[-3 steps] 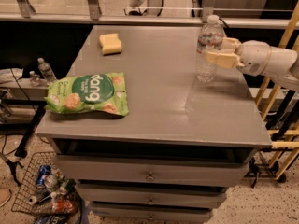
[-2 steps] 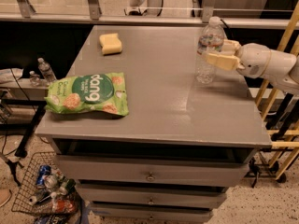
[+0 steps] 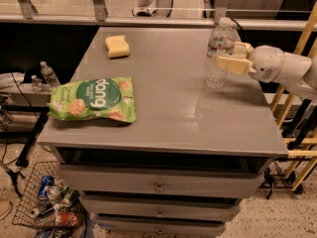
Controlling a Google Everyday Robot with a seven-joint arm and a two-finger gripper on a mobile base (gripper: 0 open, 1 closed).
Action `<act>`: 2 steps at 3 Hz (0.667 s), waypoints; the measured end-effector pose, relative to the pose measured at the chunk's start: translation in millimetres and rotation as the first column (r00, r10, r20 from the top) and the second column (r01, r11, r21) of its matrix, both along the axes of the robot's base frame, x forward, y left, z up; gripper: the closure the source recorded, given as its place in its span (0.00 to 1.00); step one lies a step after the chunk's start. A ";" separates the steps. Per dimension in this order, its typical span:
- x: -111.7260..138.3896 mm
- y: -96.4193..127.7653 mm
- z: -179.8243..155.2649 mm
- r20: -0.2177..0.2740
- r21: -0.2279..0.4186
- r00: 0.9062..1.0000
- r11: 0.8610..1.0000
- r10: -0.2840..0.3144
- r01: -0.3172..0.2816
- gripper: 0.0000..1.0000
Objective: Place water bottle upright
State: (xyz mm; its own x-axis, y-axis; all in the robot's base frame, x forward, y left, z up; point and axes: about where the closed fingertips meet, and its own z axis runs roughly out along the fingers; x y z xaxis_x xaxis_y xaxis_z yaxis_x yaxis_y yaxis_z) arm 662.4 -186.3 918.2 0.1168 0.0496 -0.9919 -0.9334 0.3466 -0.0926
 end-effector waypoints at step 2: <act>0.7 6.8 1.0 0.001 0.001 1.000 1.000 0.011 -0.011 0.12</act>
Offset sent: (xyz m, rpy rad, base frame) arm 0.0003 0.0031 0.0005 0.0003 -0.0004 0.0048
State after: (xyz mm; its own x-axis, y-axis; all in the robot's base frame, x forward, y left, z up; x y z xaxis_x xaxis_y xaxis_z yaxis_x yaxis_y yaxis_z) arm 663.1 -179.5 919.2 0.1171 0.0516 -0.9918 -0.9371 0.3365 -0.0931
